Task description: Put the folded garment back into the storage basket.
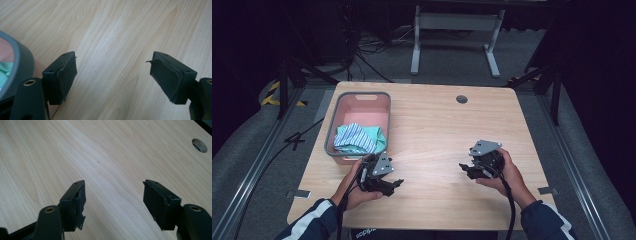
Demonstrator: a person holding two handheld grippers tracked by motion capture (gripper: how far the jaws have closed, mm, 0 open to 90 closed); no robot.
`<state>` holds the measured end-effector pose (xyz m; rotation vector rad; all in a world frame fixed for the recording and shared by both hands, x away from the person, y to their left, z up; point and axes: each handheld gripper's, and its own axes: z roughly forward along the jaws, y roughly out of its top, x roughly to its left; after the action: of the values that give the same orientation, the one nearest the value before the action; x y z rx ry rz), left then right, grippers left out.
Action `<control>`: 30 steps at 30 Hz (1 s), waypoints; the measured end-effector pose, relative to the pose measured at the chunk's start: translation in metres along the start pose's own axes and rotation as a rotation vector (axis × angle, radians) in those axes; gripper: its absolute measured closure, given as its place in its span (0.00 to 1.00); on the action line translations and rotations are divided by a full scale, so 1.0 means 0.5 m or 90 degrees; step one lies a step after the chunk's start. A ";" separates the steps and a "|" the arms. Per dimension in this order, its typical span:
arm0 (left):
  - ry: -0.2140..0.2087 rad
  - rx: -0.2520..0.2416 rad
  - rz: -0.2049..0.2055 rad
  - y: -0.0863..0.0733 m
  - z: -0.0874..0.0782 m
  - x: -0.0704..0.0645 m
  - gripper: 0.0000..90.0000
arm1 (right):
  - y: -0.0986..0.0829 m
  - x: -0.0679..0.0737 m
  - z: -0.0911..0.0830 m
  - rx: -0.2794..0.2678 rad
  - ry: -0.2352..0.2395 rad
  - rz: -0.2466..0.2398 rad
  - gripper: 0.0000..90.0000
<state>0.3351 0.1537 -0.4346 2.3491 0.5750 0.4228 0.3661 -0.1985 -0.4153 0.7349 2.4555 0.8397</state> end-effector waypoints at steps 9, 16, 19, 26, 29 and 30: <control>-0.025 0.008 0.004 -0.008 0.019 -0.002 0.24 | -0.070 0.002 -0.003 0.010 -0.007 0.009 0.36; -0.052 0.011 0.011 -0.017 0.029 -0.005 0.23 | -0.123 -0.004 -0.010 0.006 -0.008 0.047 0.33; -0.065 0.010 0.008 -0.024 0.033 -0.004 0.22 | -0.145 -0.008 -0.012 0.004 -0.007 0.071 0.32; -0.079 0.019 -0.006 -0.047 0.042 -0.004 0.21 | -0.195 -0.015 -0.021 -0.006 0.003 0.132 0.28; -0.078 0.034 -0.002 -0.055 0.047 -0.005 0.20 | -0.213 -0.018 -0.023 -0.009 0.005 0.140 0.28; -0.082 0.041 -0.008 -0.058 0.050 -0.006 0.20 | -0.218 -0.018 -0.023 -0.013 0.009 0.147 0.28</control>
<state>0.3351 0.1584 -0.4728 2.4115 0.5502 0.2483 0.3300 -0.2822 -0.4765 1.0225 2.4006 0.9543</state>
